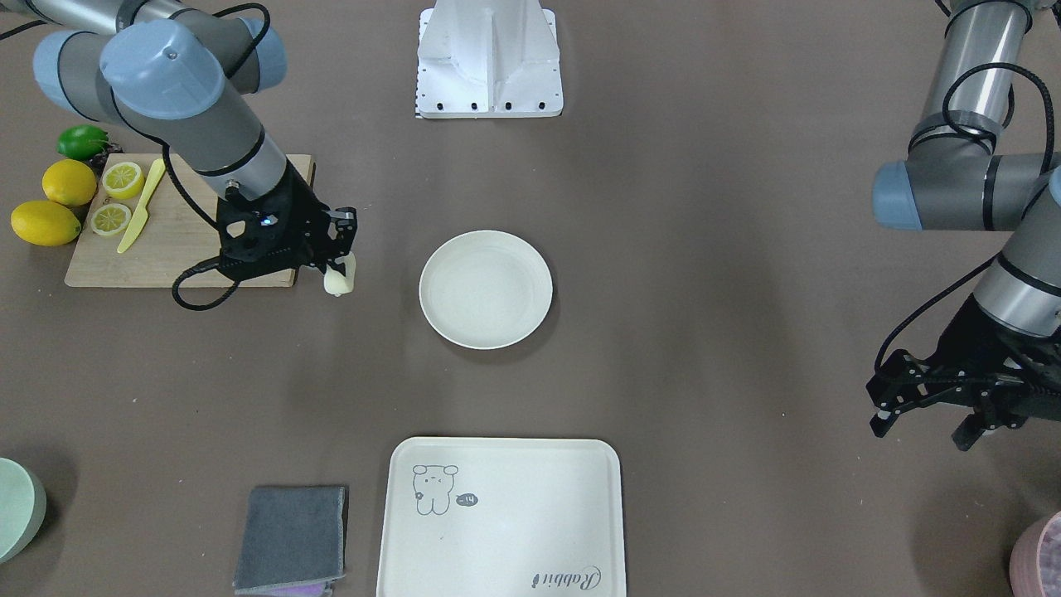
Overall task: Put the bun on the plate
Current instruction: 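Lift the bun with the right gripper and carry it toward the plate, then lower the bun onto the white plate and open the right gripper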
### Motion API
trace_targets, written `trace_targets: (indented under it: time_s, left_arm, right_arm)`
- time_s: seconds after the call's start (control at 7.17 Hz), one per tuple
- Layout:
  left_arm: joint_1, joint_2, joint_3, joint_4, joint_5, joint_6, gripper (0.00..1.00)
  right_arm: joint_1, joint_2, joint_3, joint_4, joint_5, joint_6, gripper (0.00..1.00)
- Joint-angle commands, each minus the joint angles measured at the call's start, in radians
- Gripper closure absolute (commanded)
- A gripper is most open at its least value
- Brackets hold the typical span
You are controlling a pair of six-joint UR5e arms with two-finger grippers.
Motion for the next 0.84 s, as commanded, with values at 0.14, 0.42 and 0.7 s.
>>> trace_targets:
  time_s: [0.14, 0.42, 0.7]
  left_arm:
    - [-0.001, 0.001, 0.002, -0.002, 0.002, 0.001, 0.02]
    - [-0.001, 0.001, 0.003, -0.002, 0.002, 0.001, 0.02]
    - [-0.001, 0.003, 0.003, -0.004, 0.002, 0.002, 0.02]
  right_arm:
    - [-0.036, 0.161, -0.155, 0.020, -0.047, -0.069, 1.00]
    - [-0.100, 0.189, -0.232, 0.122, -0.085, -0.077, 1.00]
    - [-0.145, 0.200, -0.245, 0.155, -0.118, -0.079, 1.00]
